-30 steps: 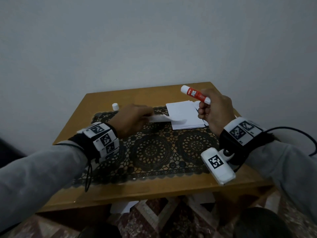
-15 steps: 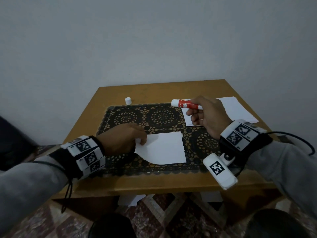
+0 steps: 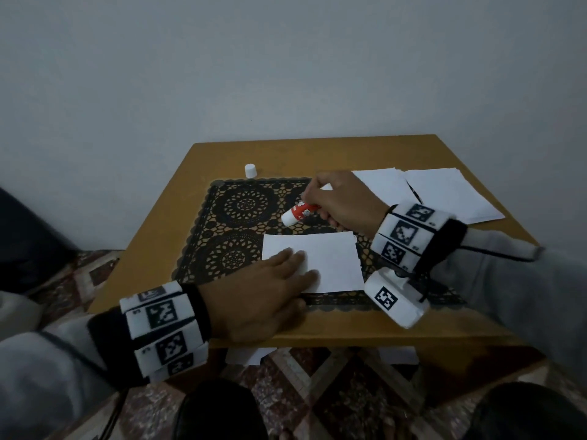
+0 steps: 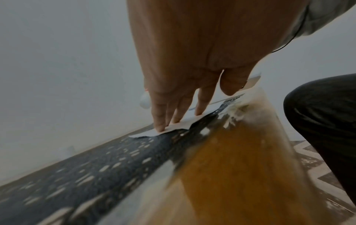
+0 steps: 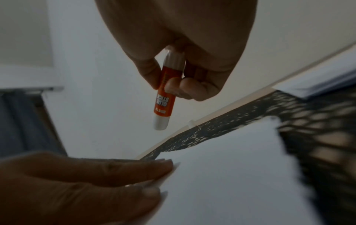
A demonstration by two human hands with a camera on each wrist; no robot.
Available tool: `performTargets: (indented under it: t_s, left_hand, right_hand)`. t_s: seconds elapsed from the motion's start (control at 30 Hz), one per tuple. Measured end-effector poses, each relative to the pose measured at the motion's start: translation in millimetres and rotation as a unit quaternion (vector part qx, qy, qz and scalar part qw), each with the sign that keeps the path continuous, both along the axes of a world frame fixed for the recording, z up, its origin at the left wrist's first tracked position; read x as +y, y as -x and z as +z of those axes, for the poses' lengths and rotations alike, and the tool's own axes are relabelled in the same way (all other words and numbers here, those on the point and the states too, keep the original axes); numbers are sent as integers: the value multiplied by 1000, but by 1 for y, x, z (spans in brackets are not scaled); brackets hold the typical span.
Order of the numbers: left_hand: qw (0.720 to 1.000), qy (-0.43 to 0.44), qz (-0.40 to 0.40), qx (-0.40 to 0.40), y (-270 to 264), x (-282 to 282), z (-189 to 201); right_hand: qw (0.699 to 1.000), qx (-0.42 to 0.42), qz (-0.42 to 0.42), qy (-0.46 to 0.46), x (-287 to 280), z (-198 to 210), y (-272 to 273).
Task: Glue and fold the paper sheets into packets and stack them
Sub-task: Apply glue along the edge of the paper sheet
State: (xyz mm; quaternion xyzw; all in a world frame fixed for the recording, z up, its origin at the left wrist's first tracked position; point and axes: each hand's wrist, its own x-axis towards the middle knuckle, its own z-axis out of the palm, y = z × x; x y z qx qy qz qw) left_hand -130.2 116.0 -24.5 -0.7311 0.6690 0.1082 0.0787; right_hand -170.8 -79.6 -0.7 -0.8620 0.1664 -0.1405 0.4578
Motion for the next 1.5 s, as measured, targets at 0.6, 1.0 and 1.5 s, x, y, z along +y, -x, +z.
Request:
performTargets:
  t_s: [0.6, 1.0, 1.5]
  left_hand:
    - [997, -77, 10, -3, -4, -12, 5]
    - [1000, 4, 15, 16, -12, -30, 13]
    - [999, -14, 35, -9, -27, -65, 23]
  right_hand:
    - [955, 57, 118, 266, 25, -7, -36]
    - [960, 86, 55, 262, -20, -6, 1]
    - [949, 117, 14, 292, -52, 1, 36]
